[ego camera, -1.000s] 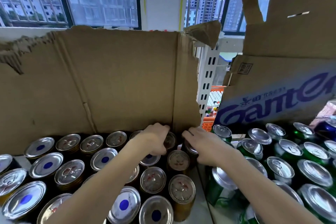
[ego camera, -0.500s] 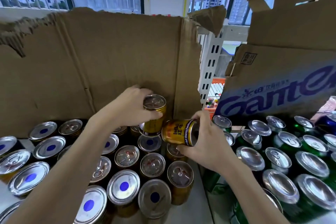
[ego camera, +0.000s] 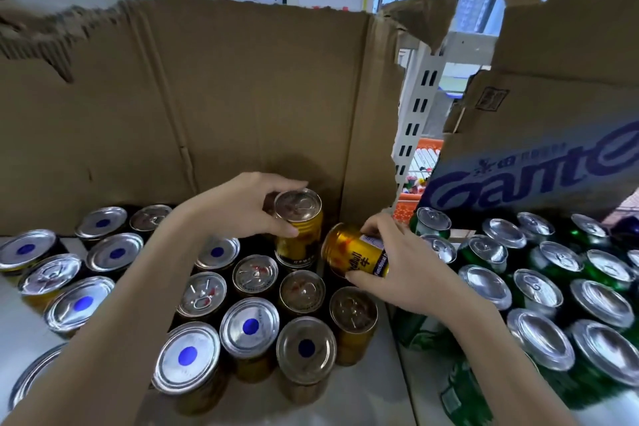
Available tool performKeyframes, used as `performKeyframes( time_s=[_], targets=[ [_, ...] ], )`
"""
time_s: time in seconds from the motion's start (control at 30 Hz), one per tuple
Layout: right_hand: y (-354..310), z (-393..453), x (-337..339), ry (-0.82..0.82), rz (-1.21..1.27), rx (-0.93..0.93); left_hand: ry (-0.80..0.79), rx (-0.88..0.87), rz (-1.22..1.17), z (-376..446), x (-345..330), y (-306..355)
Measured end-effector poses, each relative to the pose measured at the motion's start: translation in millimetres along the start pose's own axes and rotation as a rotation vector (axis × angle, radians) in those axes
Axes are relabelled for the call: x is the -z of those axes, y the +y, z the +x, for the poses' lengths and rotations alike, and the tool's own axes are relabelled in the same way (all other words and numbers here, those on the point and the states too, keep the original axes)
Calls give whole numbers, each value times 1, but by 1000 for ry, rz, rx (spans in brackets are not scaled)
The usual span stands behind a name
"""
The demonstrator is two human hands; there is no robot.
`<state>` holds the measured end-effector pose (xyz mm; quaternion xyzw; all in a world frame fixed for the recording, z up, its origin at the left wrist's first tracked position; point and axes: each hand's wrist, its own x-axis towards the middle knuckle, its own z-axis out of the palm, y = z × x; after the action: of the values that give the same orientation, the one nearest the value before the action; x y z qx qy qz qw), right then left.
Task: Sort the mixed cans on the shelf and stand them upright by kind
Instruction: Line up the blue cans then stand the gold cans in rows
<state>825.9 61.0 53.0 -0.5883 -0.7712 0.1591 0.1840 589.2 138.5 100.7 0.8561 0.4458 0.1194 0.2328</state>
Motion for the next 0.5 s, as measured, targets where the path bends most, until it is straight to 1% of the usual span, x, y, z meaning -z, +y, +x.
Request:
performKeyframes(
  time_s=[0.13, 0.2, 0.3, 0.33, 0.4, 0.5],
  targets=[
    [-5, 13, 3, -80, -45, -74, -103, 13, -39, 0, 7, -2],
    [-8, 19, 2, -93, -95, -113, -143, 16, -36, 1, 8, 0],
    [-15, 28, 5, -116, -155, -154, -156, 43, -5, 4, 8, 5],
    [-17, 31, 7, -129, -159, -167, -125, 61, 4, 6, 6, 7],
    [-20, 34, 8, -134, -158, -168, -14, 99, 31, 9, -4, 8],
    [-20, 32, 7, -65, -168, -134, 121, 128, 96, 11, -18, 10]
  ],
)
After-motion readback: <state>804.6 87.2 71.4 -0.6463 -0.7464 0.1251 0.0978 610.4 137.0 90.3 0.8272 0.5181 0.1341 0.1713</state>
